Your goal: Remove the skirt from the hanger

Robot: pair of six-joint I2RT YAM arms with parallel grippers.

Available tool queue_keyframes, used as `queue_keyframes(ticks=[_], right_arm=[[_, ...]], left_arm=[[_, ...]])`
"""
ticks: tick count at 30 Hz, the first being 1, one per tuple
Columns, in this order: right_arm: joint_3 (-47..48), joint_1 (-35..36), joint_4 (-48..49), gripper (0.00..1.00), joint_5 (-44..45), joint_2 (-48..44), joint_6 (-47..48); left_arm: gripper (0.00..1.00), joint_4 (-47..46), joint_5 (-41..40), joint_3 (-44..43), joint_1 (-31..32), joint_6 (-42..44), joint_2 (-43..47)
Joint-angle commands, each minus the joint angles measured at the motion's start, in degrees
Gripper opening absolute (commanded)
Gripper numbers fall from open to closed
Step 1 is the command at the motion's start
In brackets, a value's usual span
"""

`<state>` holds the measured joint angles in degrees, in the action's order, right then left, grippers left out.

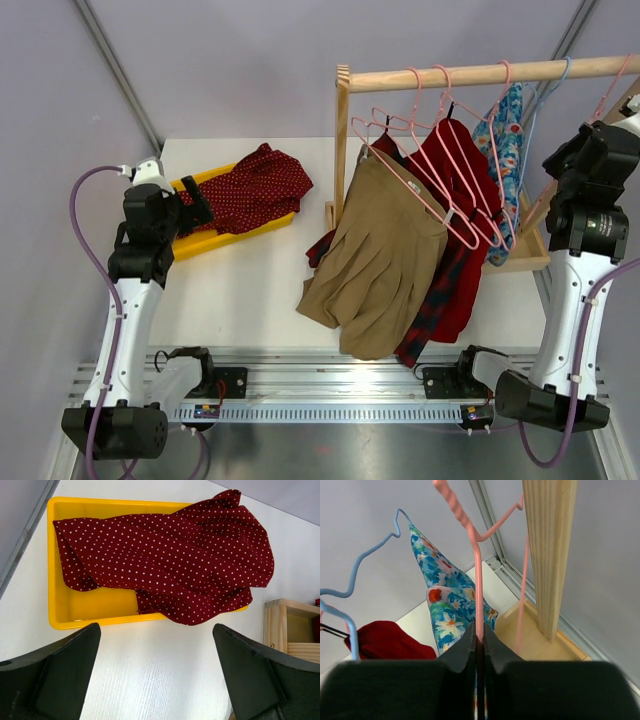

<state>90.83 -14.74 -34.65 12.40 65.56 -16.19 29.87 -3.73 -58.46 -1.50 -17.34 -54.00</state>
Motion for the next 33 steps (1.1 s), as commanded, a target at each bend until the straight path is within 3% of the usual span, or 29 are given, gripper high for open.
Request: queue_keyframes(ticks=[1,3,5,6,12,17,24,33], right_arm=[[-0.83,-0.37,-2.43,0.16,0.86,-2.71,-2.01],[0.05,-0.37,-3.40,0.62,3.06,-3.77,-1.57],[1.19,-0.37,-4.54,0.95,5.60,-4.91,-1.22],[2.85,-0.37,-5.07,0.98,6.48,-5.18,-1.22],[12.08,-0.37,-8.58,0.98,2.03,-6.41,-2.36],[19.64,-0.29,-12.71,0.96,-11.77,-3.60,-4.11],[21.06,-0.37,-13.16,0.89,-28.74,2.10,-6.23],[13.42,-0.37,-10.26,0.83,-28.40,3.26,-5.52]], left_arm=[[0.99,-2.27,0.74,0.45,0.53,1.08,0.39],[0.99,-2.27,0.48,0.62,0.62,1.17,0.21],[0.99,-2.18,0.04,0.71,0.79,1.35,0.30],[0.99,-2.27,-0.14,0.71,0.79,1.43,0.30],[0.99,-1.83,-0.75,0.89,0.97,1.52,0.82],[0.99,-1.83,-1.11,0.89,0.88,1.70,1.17],[0.99,-1.74,-1.63,0.89,0.97,1.79,1.61],[0.99,-1.74,-1.63,0.98,0.97,1.79,1.97]])
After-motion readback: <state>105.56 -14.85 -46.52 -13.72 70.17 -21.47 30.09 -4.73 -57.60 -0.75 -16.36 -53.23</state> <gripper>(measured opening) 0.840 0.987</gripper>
